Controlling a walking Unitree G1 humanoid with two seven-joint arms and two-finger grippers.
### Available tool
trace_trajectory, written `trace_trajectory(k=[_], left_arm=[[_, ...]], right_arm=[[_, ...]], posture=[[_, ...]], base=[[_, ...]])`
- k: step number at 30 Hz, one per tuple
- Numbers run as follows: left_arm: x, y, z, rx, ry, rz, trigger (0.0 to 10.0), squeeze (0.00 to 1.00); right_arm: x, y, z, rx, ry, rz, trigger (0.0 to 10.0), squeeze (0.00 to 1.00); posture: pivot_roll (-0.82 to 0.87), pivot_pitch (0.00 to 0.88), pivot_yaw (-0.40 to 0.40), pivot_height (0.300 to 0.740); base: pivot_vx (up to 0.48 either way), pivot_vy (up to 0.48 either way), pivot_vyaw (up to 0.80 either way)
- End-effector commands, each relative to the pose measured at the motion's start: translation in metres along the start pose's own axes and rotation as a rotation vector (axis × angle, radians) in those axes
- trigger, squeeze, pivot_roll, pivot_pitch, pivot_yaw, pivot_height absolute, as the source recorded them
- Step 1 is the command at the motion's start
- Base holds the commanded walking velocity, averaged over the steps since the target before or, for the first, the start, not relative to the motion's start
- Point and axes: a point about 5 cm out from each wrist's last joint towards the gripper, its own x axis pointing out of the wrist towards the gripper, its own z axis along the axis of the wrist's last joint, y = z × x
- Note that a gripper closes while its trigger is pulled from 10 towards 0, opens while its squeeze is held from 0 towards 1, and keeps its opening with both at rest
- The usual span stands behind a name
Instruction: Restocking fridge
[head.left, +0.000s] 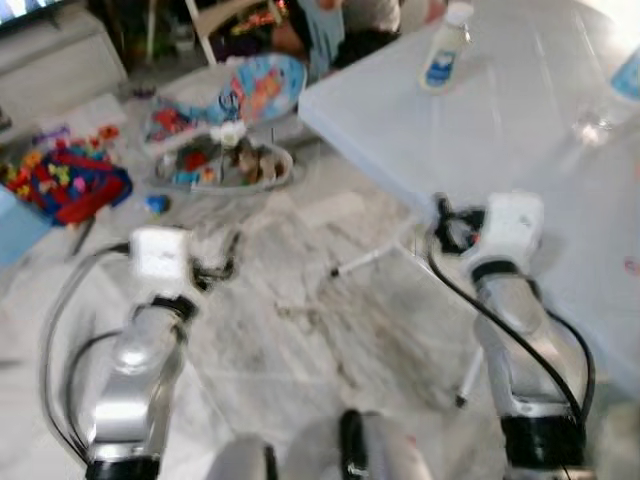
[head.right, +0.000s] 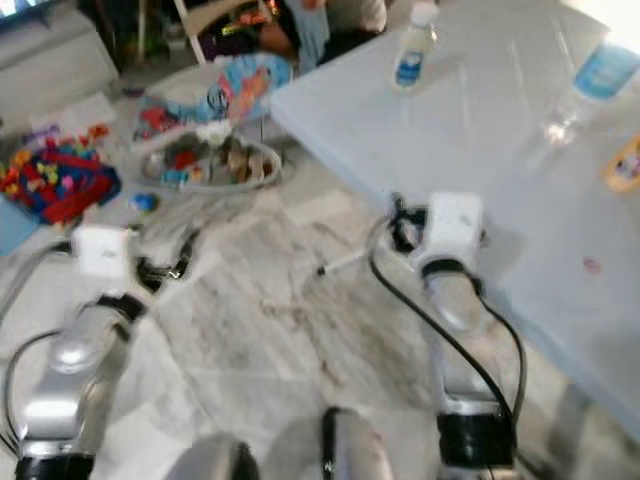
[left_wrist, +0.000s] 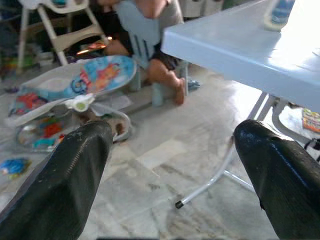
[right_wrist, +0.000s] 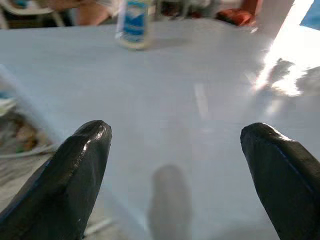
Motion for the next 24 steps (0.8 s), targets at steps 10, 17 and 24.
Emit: trace_trajectory(k=[10,17,24], left_arm=[[-0.011,0.016,0.002,0.062,-0.043,0.094,10.0,0.00],[-0.020,0.025,-0.002,0.060,-0.031,0.119,10.0,0.00],[-0.010,0.019,0.007,0.036,-0.074,0.067,10.0,0.00]], right_arm=[[-0.034,0.000,0.010,-0.053,-0.059,0.056,10.0,0.00],[-0.045,-0.006,0.007,-0.066,-0.037,0.034,10.0,0.00],[-0.043,-0.008,0.011,-0.090,-0.056,0.002,10.0,0.00]], posture=[[0.03,0.129,-0.009,0.740],[0.02,0.132,-0.005,0.740],[0.01,0.130,0.004,0.740]], base=[[0.000,0.000,-0.48],[0.000,0.000,0.00],[0.000,0.000,-0.68]])
